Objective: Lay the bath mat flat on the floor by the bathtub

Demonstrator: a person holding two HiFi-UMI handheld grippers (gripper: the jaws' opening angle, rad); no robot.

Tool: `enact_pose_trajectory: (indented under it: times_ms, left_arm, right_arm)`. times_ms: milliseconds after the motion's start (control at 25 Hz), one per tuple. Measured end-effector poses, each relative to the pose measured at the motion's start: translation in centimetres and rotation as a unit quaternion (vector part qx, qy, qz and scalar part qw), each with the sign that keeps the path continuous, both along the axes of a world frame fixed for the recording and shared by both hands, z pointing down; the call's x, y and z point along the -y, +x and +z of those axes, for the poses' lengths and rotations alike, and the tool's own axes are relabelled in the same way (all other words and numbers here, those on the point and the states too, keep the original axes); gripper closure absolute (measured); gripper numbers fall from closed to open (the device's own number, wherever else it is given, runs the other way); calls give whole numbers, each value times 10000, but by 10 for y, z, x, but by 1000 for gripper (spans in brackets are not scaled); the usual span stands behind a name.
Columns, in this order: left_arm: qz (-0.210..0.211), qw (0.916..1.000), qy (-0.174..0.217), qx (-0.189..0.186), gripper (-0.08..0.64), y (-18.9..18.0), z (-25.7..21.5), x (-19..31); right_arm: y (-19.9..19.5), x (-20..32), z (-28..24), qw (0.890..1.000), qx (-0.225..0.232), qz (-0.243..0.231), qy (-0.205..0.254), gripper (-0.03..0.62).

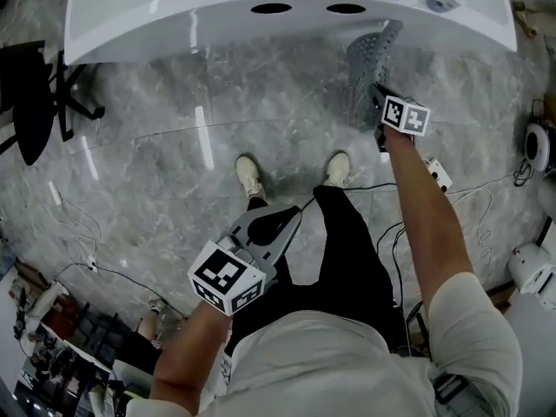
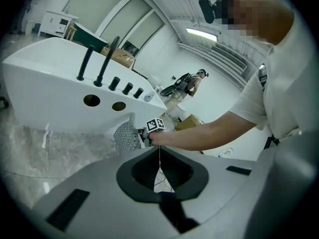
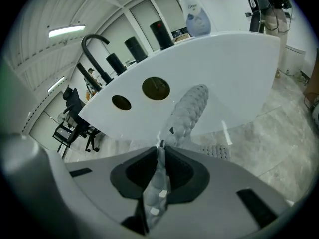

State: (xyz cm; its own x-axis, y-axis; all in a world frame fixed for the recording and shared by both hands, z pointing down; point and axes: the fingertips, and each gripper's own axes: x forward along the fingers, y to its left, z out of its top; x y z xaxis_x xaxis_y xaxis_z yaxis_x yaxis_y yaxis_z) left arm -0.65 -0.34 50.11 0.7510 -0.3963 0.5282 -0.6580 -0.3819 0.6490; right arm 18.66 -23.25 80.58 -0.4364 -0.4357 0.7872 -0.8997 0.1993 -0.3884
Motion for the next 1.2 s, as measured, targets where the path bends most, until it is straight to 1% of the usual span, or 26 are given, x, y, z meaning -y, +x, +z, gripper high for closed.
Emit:
enact_pose_trajectory:
  times_ms: [200, 360, 520, 680, 760, 960, 1080, 1200]
  left_arm:
    - [-279, 9996, -20, 59, 541, -62, 29, -5]
    - [-530, 9985, -43, 109, 541, -110, 53, -5]
    - [-932, 9956, 2, 15, 541, -156, 69, -1]
    - [-1128, 9936, -74, -57, 541, -197, 83, -13]
    - [-1202, 9926, -113, -91, 541, -215, 89, -18]
    - [-1400, 9900, -131, -151, 541, -250, 109, -27]
    - [-1484, 9887, -112, -162, 541, -269, 118, -31]
    - [-1540, 9878, -125, -212, 541, -284, 125, -36]
  right_arm:
    - [-75, -11, 43, 9996, -1, -226, -153, 529]
    - [-141, -20, 81, 9980, -19, -549, -323, 526]
    - [-198, -28, 113, 9963, -50, -727, -462, 525]
    - [-249, -38, 137, 9947, -71, -847, -579, 522]
    - [-274, -41, 145, 9933, -59, -971, -617, 522]
    - [-332, -53, 168, 9856, -85, -1509, -757, 512]
    - [-362, -61, 180, 9828, -119, -1648, -820, 508]
    - [-385, -68, 193, 9796, -205, -1782, -901, 488]
